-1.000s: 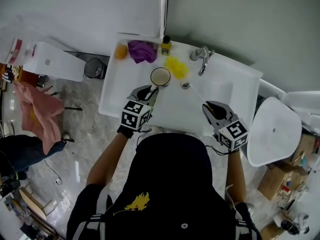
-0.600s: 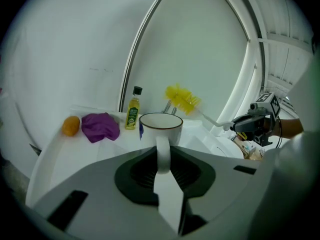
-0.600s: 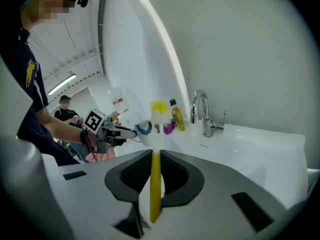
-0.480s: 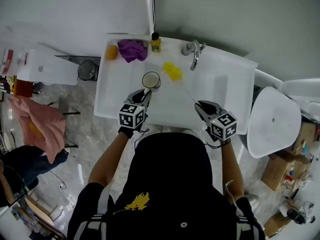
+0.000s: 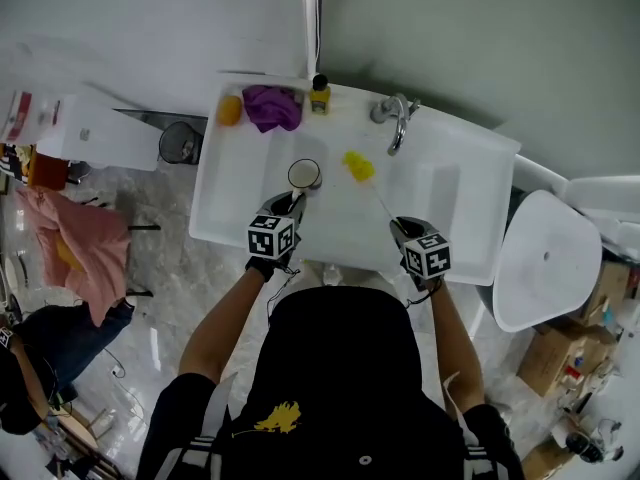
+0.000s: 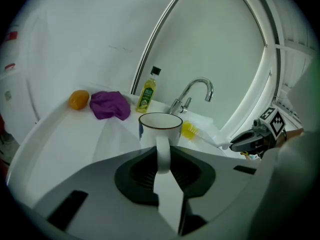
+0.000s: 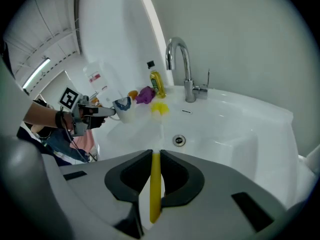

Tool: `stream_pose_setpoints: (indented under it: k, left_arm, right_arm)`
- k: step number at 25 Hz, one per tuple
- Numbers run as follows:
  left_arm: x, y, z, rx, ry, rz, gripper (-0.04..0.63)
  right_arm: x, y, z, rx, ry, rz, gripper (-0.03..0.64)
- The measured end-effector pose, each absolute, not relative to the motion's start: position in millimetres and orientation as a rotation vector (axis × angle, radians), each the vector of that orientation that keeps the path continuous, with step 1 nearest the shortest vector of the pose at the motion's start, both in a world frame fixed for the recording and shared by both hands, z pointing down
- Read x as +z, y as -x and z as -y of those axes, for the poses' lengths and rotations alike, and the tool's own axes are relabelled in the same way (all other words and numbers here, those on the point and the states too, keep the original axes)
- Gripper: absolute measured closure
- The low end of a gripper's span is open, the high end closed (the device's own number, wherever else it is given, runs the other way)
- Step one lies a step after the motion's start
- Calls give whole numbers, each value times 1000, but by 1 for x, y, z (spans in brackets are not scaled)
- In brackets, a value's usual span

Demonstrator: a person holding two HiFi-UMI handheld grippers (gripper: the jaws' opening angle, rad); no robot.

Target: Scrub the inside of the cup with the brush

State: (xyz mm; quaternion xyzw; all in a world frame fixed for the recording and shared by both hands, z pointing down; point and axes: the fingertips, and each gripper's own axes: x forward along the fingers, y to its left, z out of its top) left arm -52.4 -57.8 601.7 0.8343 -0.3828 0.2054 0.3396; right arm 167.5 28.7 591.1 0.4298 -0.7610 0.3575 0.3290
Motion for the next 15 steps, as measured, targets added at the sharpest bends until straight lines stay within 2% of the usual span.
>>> stream_pose_setpoints:
  k: [8, 15]
  left_arm:
    - [654, 9, 70, 644, -2266, 879, 522]
    - [687, -15, 95, 634, -2319, 826, 522]
  right_arm:
    - [648, -171, 11, 846, -1135, 2081, 543]
    - [696, -174, 29, 922, -1148, 2115, 543]
